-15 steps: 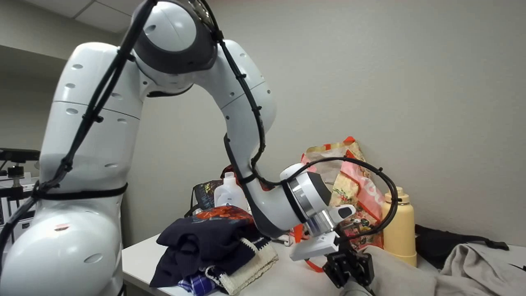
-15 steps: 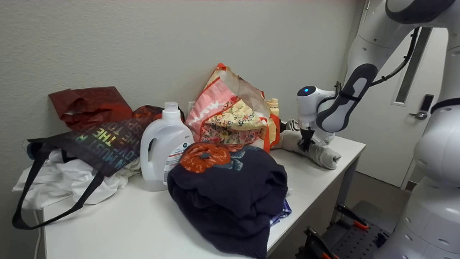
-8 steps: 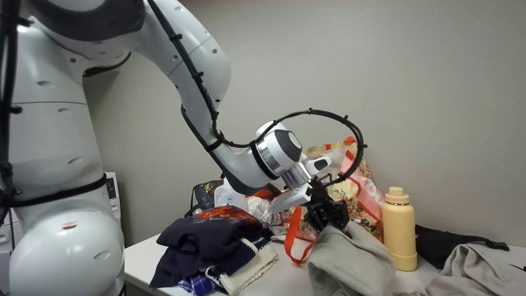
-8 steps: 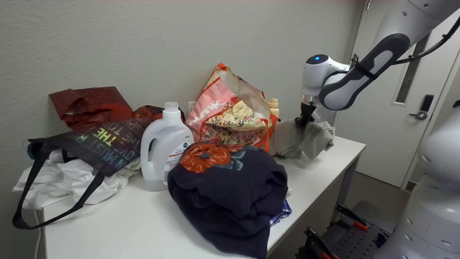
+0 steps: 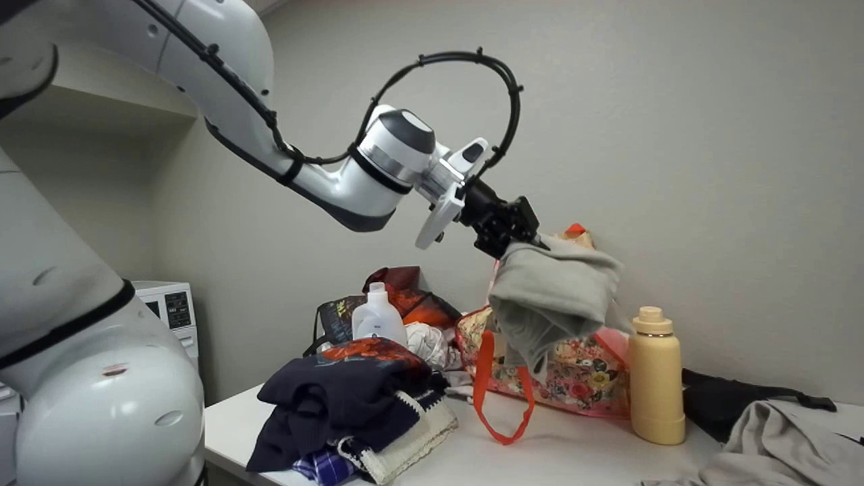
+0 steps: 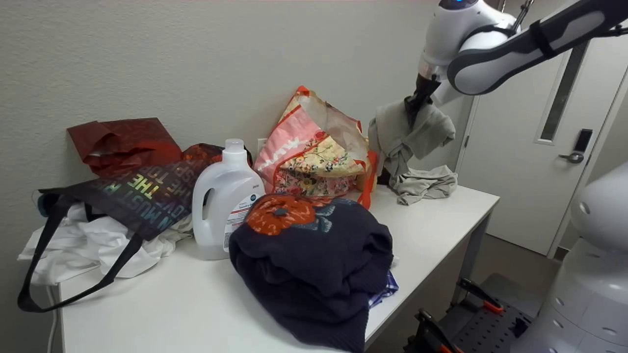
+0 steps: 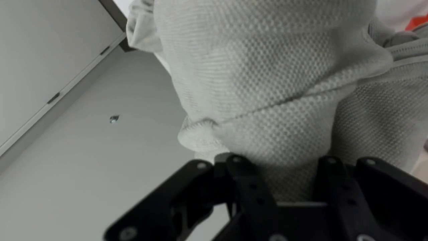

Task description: Put the folded pants in the bag closest to them

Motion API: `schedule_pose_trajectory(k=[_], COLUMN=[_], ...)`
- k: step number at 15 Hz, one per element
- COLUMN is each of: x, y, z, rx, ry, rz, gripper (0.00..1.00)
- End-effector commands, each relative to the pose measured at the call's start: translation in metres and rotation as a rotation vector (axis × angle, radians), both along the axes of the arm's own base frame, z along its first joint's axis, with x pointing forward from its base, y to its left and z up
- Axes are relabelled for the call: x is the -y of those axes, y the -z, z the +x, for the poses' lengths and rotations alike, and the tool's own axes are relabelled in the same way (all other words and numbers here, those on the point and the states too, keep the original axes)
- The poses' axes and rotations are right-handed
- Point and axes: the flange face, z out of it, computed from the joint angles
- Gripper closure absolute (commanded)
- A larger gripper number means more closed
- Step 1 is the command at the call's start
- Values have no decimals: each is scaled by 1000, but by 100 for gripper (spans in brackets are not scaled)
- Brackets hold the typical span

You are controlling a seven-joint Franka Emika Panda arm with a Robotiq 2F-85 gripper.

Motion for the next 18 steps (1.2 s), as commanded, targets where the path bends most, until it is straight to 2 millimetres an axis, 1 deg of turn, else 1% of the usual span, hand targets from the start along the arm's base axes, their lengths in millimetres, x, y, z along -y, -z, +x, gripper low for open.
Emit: schedule_pose_trajectory(k=[1,2,4,6,7,8,10,12,15,18], x=[-35,-46,-71,-89,-94,-99,-106,-110,-108,-110], y=[-91,-116,-161,-189,-199,-203,-205,-194,-168,-140], z=[-6,-4,5,21,30,42,66,92,131,162], rx=[140,177,246,283,295,305,306,292,258,211], ry=[-24,-30,-31,-28,-25,-18,-7,5,14,-3], rz=[-103,-126,-175,-223,-244,-262,-299,-337,-377,-375], gripper=[91,91,91,91,91,91,91,92,91,91])
